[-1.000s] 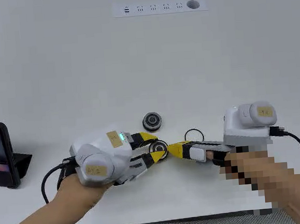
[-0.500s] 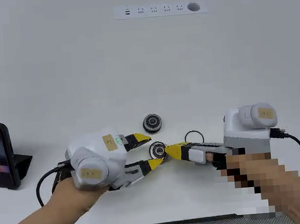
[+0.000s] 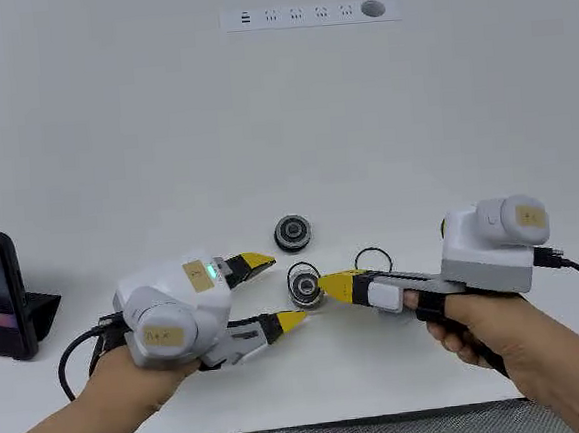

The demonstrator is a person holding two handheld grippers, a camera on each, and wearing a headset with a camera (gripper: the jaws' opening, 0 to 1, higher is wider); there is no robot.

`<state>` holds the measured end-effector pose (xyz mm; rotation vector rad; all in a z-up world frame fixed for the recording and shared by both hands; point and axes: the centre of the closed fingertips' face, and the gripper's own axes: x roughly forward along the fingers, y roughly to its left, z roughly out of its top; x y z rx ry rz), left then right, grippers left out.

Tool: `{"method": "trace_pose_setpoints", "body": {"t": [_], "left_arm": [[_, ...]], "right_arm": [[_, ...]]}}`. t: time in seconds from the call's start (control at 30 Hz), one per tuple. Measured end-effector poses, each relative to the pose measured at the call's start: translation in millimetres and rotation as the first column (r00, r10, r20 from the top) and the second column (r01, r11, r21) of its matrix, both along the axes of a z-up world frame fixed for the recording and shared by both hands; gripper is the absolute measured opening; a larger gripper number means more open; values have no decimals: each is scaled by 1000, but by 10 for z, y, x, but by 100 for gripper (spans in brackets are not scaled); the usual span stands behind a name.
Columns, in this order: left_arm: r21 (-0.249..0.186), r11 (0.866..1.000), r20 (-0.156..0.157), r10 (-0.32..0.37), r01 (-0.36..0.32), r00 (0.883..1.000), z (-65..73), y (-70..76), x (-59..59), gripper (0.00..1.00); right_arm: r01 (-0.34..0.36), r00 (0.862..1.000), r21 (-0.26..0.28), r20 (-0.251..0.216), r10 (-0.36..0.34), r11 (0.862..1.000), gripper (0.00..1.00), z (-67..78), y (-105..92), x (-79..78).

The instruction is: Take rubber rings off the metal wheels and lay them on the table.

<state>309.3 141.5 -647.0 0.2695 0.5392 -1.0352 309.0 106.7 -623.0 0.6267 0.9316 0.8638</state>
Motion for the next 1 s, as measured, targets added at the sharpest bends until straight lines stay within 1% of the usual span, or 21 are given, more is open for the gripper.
{"method": "trace_pose_setpoints", "body": {"t": [0.1, 0.2, 0.43, 0.6, 0.8, 0.87, 1.0], "left_arm": [[1, 1000, -3, 6, -6, 1000, -8, 17, 1, 46], [-1, 1000, -5, 17, -17, 1000, -14, 35, 6, 50], [-7, 999, -12, 45, -45, 999, -20, 88, 19, 55], [-10, 998, -13, 58, -58, 998, -20, 114, 25, 58], [-7, 998, -17, 67, -67, 998, -29, 132, 29, 59], [-3, 998, -19, 70, -70, 997, -33, 140, 31, 59], [-1, 997, -23, 76, -76, 997, -39, 156, 38, 57]], "right_arm": [[27, 1000, 4, 0, -27, 1000, 2, 15, -82, 32], [52, 999, -5, 3, -52, 999, 2, 21, -174, 61], [123, 992, -27, 1, -123, 992, 2, -22, -447, 144], [157, 987, -54, -4, -158, 986, 2, -98, -631, 190], [173, 984, -89, -19, -175, 981, 2, -187, -692, 203], [174, 984, -100, -18, -177, 980, 2, -209, -696, 209], [165, 986, -146, -4, -167, 975, 2, -269, -705, 220]]}}
